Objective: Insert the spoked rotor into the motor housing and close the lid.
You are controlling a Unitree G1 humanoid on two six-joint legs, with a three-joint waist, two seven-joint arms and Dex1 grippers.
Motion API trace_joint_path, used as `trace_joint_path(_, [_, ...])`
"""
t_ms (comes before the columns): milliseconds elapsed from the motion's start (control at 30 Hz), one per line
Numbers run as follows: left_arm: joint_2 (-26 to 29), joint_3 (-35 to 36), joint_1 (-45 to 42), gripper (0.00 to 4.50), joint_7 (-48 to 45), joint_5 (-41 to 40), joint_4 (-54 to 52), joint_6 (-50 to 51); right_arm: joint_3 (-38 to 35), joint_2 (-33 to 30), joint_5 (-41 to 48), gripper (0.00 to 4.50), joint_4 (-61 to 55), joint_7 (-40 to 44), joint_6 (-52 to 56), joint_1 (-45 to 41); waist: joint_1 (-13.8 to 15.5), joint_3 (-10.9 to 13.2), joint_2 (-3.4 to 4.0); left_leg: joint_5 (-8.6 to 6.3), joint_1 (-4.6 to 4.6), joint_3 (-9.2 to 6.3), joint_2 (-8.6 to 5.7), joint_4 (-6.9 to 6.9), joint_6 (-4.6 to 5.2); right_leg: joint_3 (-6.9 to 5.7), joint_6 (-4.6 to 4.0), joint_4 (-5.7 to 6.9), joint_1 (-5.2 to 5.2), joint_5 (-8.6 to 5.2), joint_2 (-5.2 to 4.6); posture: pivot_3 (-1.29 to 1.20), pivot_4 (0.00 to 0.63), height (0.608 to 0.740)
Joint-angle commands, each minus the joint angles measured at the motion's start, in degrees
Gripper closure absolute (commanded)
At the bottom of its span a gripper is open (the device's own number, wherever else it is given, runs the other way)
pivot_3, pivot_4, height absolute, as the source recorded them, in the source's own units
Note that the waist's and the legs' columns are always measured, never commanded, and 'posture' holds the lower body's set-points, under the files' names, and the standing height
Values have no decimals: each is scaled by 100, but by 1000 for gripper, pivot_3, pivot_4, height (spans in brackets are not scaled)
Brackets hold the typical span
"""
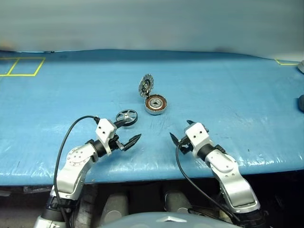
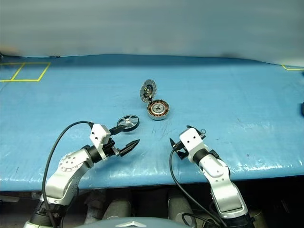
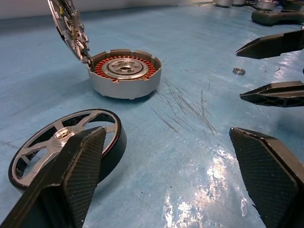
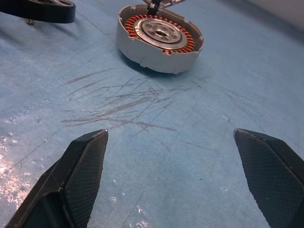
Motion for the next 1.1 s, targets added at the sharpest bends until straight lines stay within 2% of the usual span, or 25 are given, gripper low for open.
trace_joint_path(33, [10, 82, -118, 0, -60, -43, -110, -141, -50, 14, 48, 47, -209, 6, -37, -30, 6, 0, 0, 0, 0, 0, 0, 0, 0, 0, 0, 0, 1, 0, 0, 0, 150, 740])
trace_joint_path(1100, [10, 169, -306, 0, -21, -50, 6, -75, -105, -4, -3, 47, -287, -38, 11, -19, 22, 0, 0, 0, 0, 0, 0, 0, 0, 0, 0, 0, 1, 3, 0, 0, 150, 740])
